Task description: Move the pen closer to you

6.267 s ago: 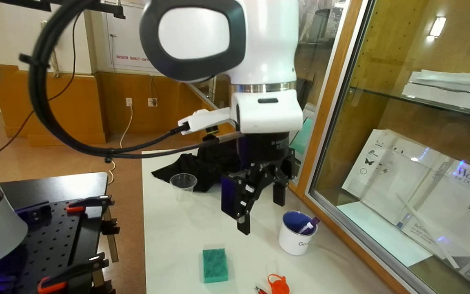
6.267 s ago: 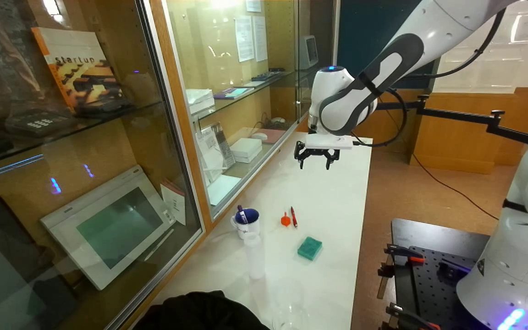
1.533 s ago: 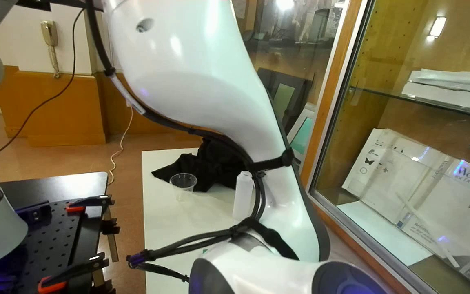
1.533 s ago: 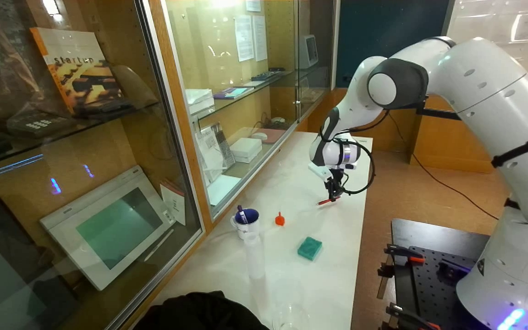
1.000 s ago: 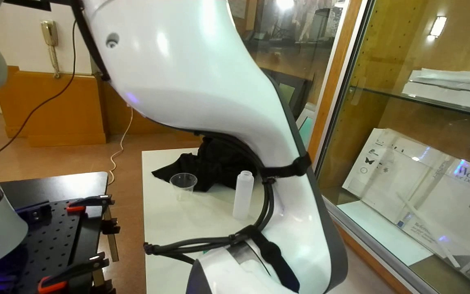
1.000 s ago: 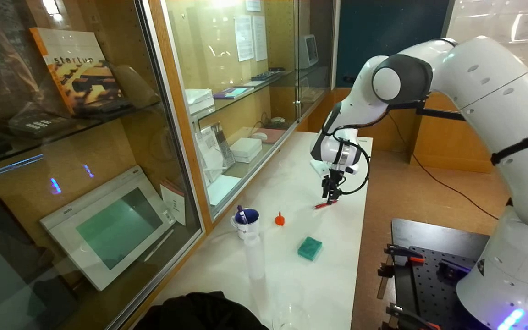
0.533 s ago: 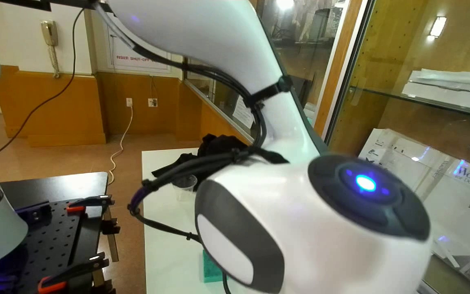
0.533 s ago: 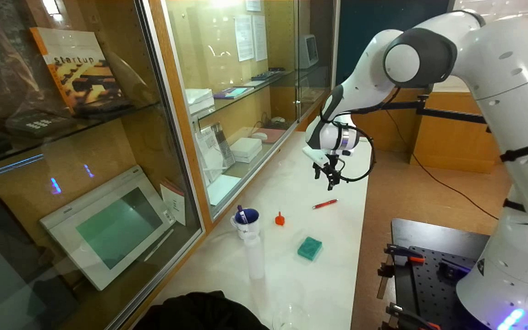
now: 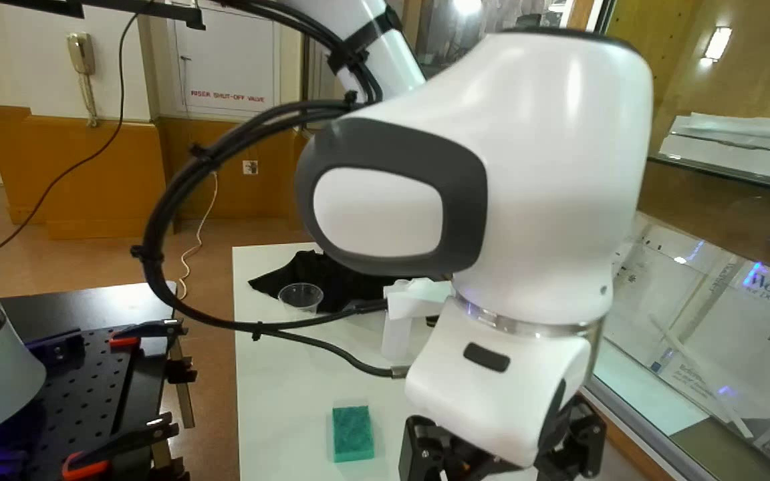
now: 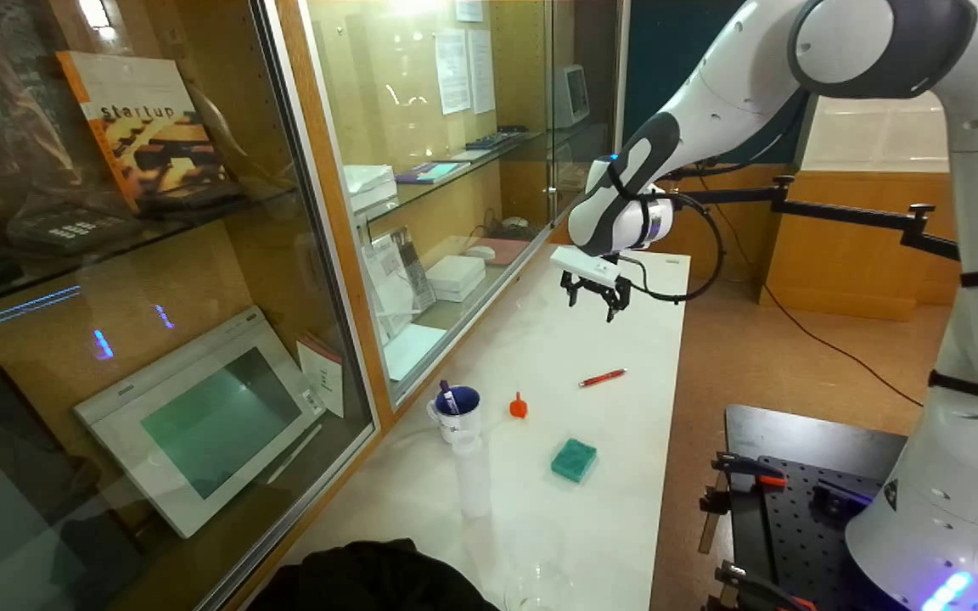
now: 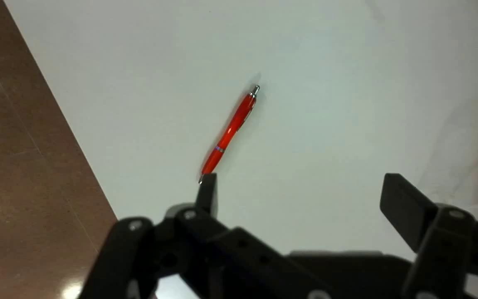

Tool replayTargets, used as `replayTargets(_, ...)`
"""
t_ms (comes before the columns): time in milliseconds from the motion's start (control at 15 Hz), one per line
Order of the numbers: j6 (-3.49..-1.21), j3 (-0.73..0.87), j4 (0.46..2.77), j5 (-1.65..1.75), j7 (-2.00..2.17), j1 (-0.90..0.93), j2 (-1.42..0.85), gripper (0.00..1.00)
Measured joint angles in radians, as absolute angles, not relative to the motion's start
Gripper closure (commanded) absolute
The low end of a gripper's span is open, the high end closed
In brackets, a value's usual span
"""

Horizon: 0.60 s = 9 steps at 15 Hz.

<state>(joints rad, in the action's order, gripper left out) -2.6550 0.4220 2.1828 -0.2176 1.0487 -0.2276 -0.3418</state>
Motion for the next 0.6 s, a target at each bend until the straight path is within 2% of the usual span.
replayTargets(600,-2.637,0.359,2.252,-0.161,0.9,-0.224,-0.202,0.0)
